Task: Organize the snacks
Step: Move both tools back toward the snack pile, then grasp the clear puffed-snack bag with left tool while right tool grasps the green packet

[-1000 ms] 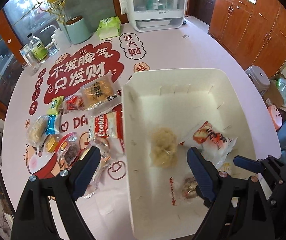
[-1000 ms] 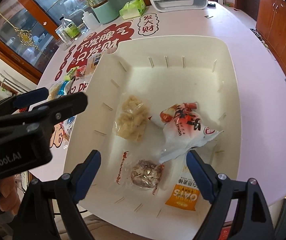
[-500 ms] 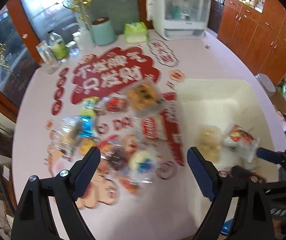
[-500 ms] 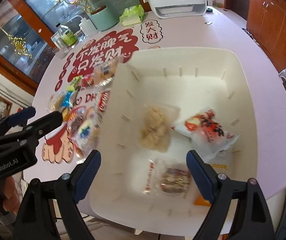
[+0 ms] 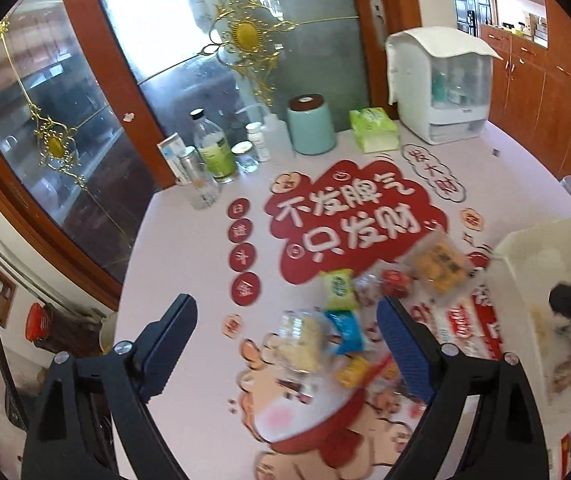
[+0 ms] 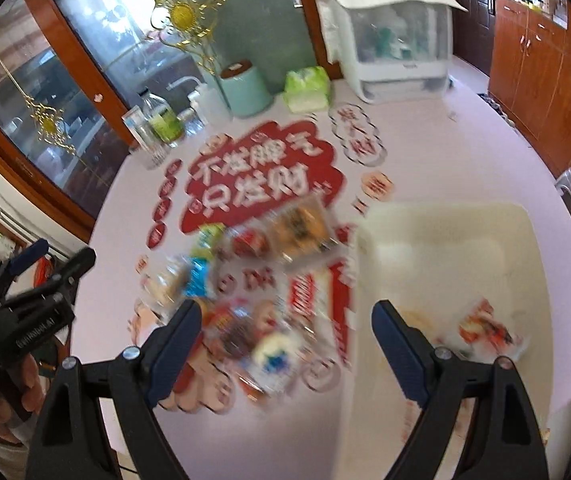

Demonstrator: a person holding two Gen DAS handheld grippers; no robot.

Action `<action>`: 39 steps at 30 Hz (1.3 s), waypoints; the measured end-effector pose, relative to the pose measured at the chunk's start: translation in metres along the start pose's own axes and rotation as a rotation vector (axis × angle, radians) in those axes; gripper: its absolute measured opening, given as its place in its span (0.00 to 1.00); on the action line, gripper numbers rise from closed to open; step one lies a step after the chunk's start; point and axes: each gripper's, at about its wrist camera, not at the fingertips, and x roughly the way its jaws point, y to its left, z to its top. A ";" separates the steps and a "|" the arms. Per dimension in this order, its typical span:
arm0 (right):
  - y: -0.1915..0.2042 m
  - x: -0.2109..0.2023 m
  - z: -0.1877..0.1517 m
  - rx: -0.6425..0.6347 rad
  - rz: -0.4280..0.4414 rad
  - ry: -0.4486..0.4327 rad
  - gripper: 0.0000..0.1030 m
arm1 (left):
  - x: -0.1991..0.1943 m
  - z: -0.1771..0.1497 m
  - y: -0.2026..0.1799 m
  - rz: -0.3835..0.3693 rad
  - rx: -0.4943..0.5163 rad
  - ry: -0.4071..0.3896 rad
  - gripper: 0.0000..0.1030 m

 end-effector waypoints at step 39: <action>0.125 0.303 0.056 -0.170 -0.027 0.412 0.55 | 0.236 -0.096 0.041 -0.250 -0.294 0.454 0.66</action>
